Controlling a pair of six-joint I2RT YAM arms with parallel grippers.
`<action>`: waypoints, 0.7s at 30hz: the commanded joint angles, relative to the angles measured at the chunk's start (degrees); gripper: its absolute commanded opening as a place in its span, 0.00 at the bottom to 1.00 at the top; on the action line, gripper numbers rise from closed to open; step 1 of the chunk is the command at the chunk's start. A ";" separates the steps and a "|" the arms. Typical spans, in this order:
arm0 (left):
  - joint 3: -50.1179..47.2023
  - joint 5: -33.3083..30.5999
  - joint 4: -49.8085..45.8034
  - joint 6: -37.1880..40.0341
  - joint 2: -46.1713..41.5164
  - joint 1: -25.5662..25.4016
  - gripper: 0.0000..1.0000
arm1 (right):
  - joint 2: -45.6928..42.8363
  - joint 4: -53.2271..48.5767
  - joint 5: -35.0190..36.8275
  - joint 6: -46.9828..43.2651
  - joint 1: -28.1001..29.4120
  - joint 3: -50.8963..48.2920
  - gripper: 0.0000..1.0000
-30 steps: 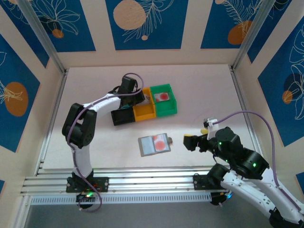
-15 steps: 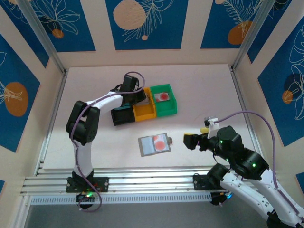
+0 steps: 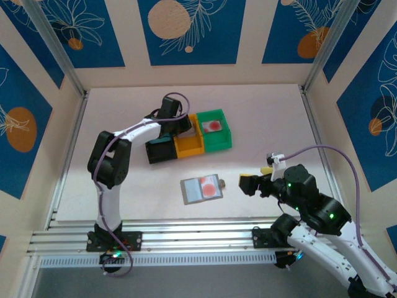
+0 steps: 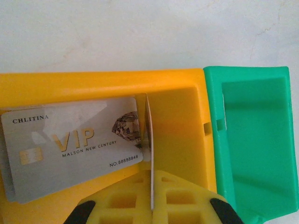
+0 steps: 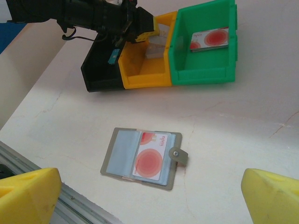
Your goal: Take the credit cards out of the card holder
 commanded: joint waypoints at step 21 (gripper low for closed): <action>8.49 0.88 -8.11 3.34 1.68 1.19 0.15 | -0.11 1.04 -2.26 -1.05 -1.49 -0.83 0.99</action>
